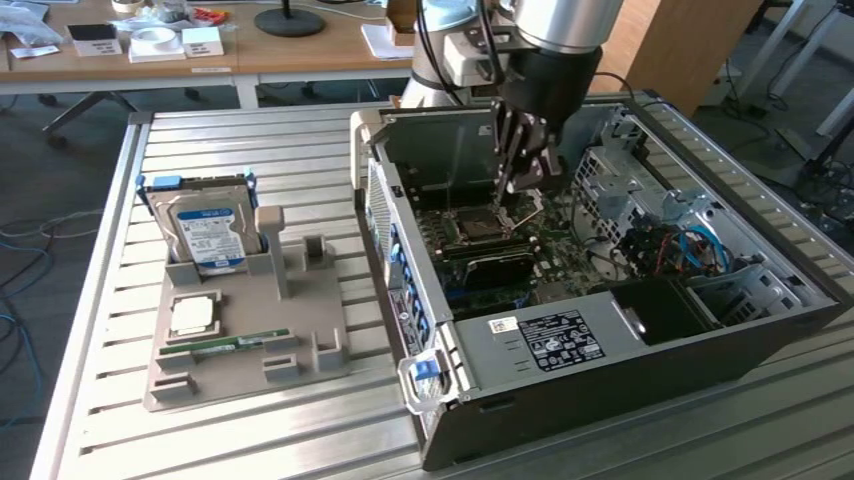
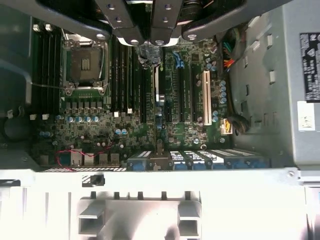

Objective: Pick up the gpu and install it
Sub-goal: 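Press down on the gpu until it lock into place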

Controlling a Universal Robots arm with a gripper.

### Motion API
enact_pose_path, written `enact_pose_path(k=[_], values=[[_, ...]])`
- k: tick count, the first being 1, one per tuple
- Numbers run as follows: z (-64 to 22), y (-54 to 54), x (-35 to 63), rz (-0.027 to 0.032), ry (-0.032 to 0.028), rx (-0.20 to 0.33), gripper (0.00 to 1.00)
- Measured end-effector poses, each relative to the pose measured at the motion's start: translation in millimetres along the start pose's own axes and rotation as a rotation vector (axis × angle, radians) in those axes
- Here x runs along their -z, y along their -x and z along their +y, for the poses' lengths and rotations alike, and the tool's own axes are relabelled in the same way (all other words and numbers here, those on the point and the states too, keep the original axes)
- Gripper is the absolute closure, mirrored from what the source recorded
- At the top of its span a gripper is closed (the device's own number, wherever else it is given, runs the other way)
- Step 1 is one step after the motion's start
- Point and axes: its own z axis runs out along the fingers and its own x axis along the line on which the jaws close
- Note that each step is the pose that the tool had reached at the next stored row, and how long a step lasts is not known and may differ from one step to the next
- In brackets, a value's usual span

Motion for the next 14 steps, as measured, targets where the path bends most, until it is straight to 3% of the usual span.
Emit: enact_pose_path(k=[14], values=[[0.0,0.0,0.0,-0.0001,-0.0001,0.000,0.89]])
